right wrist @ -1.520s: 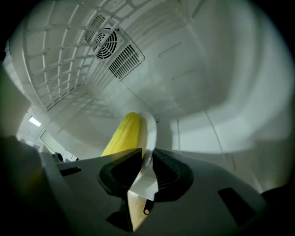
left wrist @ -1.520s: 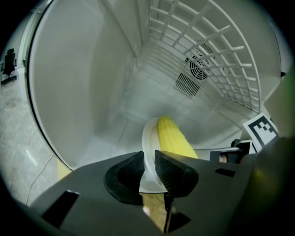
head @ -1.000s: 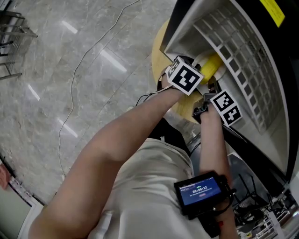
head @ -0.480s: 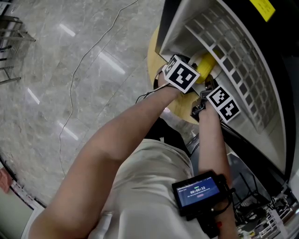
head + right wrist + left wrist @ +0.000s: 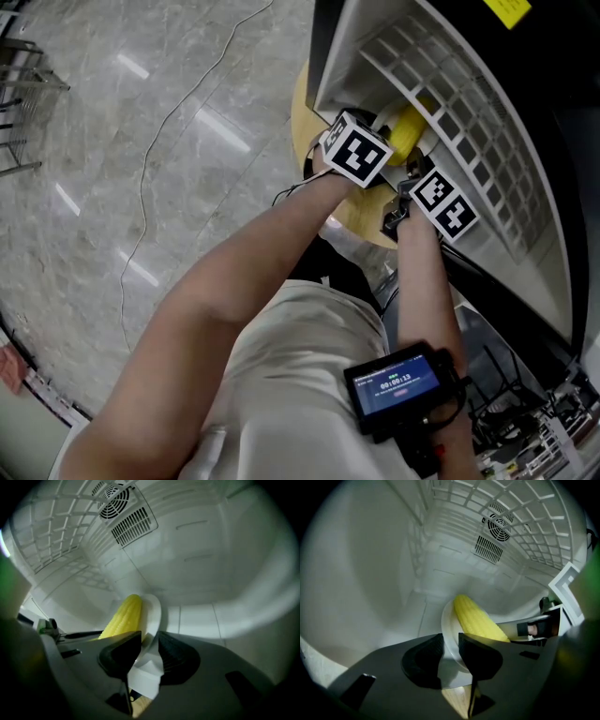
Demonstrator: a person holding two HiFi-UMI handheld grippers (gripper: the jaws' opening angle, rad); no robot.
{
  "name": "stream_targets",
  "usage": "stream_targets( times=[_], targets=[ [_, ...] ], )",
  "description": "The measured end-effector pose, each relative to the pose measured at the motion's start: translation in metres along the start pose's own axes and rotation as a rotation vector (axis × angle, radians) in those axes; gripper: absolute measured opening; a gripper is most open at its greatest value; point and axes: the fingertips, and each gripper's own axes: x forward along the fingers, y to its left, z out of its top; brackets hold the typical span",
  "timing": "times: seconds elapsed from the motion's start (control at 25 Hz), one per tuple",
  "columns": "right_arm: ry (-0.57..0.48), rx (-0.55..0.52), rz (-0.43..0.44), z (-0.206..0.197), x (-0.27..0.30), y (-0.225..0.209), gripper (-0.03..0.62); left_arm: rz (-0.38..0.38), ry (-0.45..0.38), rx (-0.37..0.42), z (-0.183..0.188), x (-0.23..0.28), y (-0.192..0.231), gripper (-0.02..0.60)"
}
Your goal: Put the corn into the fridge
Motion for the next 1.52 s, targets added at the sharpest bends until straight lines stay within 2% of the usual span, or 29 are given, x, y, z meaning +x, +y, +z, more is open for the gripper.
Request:
stream_targets(
  times=[0.16,0.36,0.68,0.88,1.04,1.24,1.28,1.36,1.48,1.52],
  targets=[
    [-0.027,0.005,-0.003,0.001,-0.001,-0.001,0.104,0.011,-0.022,-0.010,0.002,-0.001,0.003,0.087],
    [-0.064,0.013,-0.018,0.001,-0.004,-0.006,0.129,0.062,-0.069,-0.007,0.005,-0.006,0.009,0.122],
    [-0.118,0.048,0.005,0.002,-0.009,-0.005,0.129,0.086,-0.116,0.008,0.014,-0.017,0.018,0.129],
    [-0.118,0.038,-0.001,-0.001,-0.010,-0.007,0.127,0.070,-0.113,0.010,0.010,-0.022,0.016,0.129],
    [-0.125,0.001,-0.010,0.000,-0.012,-0.006,0.126,0.059,-0.103,-0.019,0.002,-0.027,0.018,0.129],
    [-0.140,-0.022,-0.030,0.004,-0.014,-0.010,0.122,0.063,-0.101,0.011,0.001,-0.031,0.022,0.127],
    [-0.143,-0.023,-0.033,0.004,-0.015,-0.012,0.092,0.064,-0.102,0.017,0.001,-0.032,0.023,0.126],
    [-0.147,-0.028,-0.037,0.005,-0.017,-0.014,0.087,0.065,-0.094,0.023,-0.002,-0.033,0.023,0.125],
    [-0.148,-0.034,-0.041,0.000,-0.023,-0.017,0.084,0.064,-0.080,0.041,-0.009,-0.035,0.022,0.063],
    [-0.150,-0.034,-0.039,0.000,-0.024,-0.017,0.039,0.064,-0.084,0.049,-0.009,-0.036,0.021,0.040]
  ],
)
